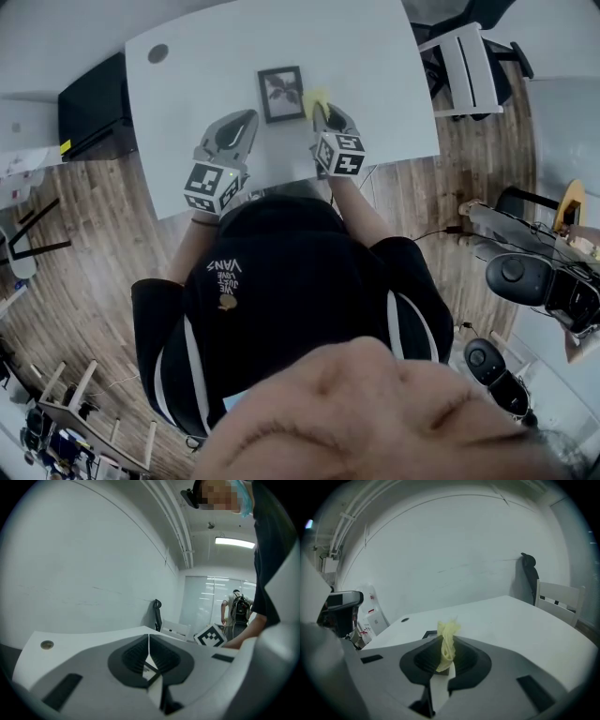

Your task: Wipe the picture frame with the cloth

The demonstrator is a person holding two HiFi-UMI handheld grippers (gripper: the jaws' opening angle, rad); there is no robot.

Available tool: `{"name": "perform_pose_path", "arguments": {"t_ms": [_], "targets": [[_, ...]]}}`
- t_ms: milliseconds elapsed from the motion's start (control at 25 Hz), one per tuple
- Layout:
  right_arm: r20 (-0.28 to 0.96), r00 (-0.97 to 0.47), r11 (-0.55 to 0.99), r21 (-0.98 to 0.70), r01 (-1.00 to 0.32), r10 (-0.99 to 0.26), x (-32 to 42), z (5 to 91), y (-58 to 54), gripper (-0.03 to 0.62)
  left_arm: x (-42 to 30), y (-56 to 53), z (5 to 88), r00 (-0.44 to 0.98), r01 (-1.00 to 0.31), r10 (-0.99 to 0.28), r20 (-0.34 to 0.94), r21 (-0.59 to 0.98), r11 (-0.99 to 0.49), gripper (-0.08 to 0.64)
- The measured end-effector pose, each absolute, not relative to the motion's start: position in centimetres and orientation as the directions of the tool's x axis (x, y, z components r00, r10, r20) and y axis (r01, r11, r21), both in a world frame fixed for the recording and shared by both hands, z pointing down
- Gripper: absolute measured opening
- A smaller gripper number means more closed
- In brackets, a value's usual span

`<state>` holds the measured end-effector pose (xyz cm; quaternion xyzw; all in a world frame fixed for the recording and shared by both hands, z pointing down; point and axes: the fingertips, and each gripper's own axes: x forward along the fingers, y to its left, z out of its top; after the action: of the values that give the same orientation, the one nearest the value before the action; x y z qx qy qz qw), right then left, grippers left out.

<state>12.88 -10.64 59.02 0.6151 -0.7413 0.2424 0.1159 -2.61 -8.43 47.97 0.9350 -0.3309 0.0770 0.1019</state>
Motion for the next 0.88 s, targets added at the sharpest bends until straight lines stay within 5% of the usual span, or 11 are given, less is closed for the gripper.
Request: {"name": "perform_pose_path", "arguments": {"t_ms": [880], "targets": [[0.245, -0.256, 0.189, -0.269, -0.945, -0.935, 11.4, 47.6, -8.5, 0.048, -3.8, -9.2, 46.7, 0.775, -0.631, -0.607, 0.176, 0.143, -0.763, 0.017]]}}
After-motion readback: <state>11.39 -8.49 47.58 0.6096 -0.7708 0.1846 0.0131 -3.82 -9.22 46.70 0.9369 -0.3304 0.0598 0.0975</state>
